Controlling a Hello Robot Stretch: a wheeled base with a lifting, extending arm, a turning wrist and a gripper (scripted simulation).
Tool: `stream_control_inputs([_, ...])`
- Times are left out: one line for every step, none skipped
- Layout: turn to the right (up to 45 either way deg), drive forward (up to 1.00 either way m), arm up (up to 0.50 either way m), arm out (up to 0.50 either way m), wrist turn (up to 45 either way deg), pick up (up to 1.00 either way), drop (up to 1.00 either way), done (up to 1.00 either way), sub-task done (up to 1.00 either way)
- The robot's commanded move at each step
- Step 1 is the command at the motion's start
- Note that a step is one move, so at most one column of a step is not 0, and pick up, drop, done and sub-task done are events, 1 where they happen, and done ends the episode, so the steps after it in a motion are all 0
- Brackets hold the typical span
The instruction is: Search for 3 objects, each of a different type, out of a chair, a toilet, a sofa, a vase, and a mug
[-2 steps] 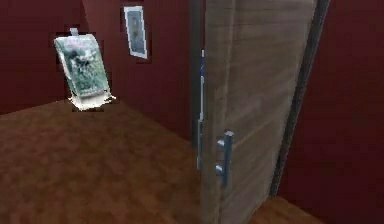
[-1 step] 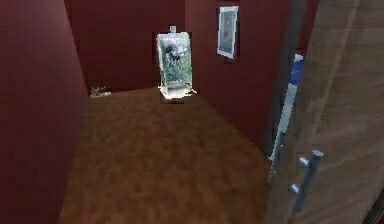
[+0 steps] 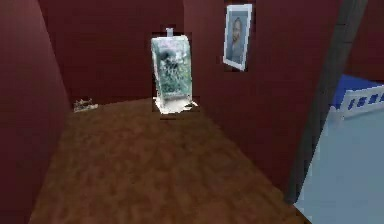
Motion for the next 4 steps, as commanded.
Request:
stream_control_inputs([-21.0, 0.0, 0.0, 0.0, 0.0, 0.0, 0.0, 0.0, 0.0])
stream_control_inputs([0.0, 0.45, 0.0, 0.0, 0.0, 0.0, 0.0, 0.0, 0.0])
stream_control_inputs([45.0, 0.0, 0.0, 0.0, 0.0, 0.0, 0.0, 0.0, 0.0])
stream_control_inputs([45.0, 0.0, 0.0, 0.0, 0.0, 0.0, 0.0, 0.0, 0.0])
